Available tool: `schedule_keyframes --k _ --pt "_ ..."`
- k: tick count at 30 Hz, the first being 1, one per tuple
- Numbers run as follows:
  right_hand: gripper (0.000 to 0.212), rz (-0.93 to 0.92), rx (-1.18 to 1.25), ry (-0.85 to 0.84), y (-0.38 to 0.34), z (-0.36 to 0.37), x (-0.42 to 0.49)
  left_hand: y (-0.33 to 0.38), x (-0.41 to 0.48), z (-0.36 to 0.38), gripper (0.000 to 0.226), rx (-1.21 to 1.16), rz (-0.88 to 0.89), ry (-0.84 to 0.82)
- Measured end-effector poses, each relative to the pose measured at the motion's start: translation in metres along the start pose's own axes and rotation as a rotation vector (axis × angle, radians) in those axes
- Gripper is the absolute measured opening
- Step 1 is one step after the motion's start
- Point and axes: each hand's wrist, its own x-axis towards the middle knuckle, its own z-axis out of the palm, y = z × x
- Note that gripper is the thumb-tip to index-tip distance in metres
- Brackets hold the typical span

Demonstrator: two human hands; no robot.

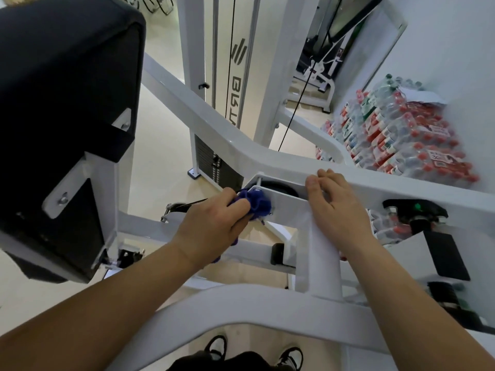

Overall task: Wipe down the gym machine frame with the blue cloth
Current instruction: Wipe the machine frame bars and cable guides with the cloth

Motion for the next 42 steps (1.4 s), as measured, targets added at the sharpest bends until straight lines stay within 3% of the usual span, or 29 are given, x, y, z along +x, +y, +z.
schedule_keyframes --k 3,5,8,13,16,18,20,23,27,31,35,37,40,42 --pt "0.063 -0.013 0.014 -0.020 0.005 0.000 0.002 0.004 -0.013 0.003 0.017 0.040 -0.104 -0.271" --pt "0.062 -0.029 0.036 -0.048 0.007 -0.004 0.001 0.015 -0.025 -0.005 0.020 -0.118 -0.181 -0.393" --pt "0.055 -0.051 0.056 -0.091 0.009 -0.010 0.002 0.050 -0.009 -0.017 0.025 -0.395 -0.200 -0.289" --pt "0.053 -0.014 0.075 -0.157 0.008 -0.016 0.007 0.111 0.037 0.004 0.026 -0.412 -0.401 -0.241" --pt "0.049 -0.013 0.073 -0.161 0.004 -0.027 -0.010 0.120 0.017 -0.005 0.057 -0.690 -0.419 -0.511" --pt "0.047 -0.014 0.078 -0.102 0.006 -0.033 -0.040 0.114 -0.003 -0.016 0.079 -0.693 -0.347 -0.688" --pt "0.047 -0.029 0.075 -0.070 0.013 -0.036 -0.070 0.099 -0.005 -0.015 0.072 -0.574 -0.309 -0.667" --pt "0.046 -0.017 0.088 -0.023 0.021 -0.039 -0.101 0.090 0.010 -0.004 0.044 -0.613 -0.316 -0.522" --pt "0.038 0.041 0.062 0.024 0.030 -0.041 -0.123 0.088 0.014 0.001 0.020 -0.629 -0.336 -0.509" --pt "0.038 0.035 -0.089 0.157 0.035 -0.037 -0.137 0.092 0.008 -0.013 0.019 -0.932 -0.474 -0.537" --pt "0.037 -0.020 -0.209 0.249 0.035 -0.029 -0.147 0.099 0.025 -0.011 0.015 -1.066 -0.595 -0.460" --pt "0.033 -0.038 -0.224 0.295 0.044 -0.033 -0.156 0.100 0.016 -0.013 0.013 -0.967 -0.520 -0.499" --pt "0.032 -0.050 -0.241 0.373 0.060 -0.041 -0.169 0.100 -0.002 -0.023 0.023 -0.762 -0.372 -0.699" --pt "0.039 -0.051 -0.276 0.412 0.065 -0.039 -0.171 0.097 0.007 -0.022 0.024 -0.747 -0.382 -0.658"
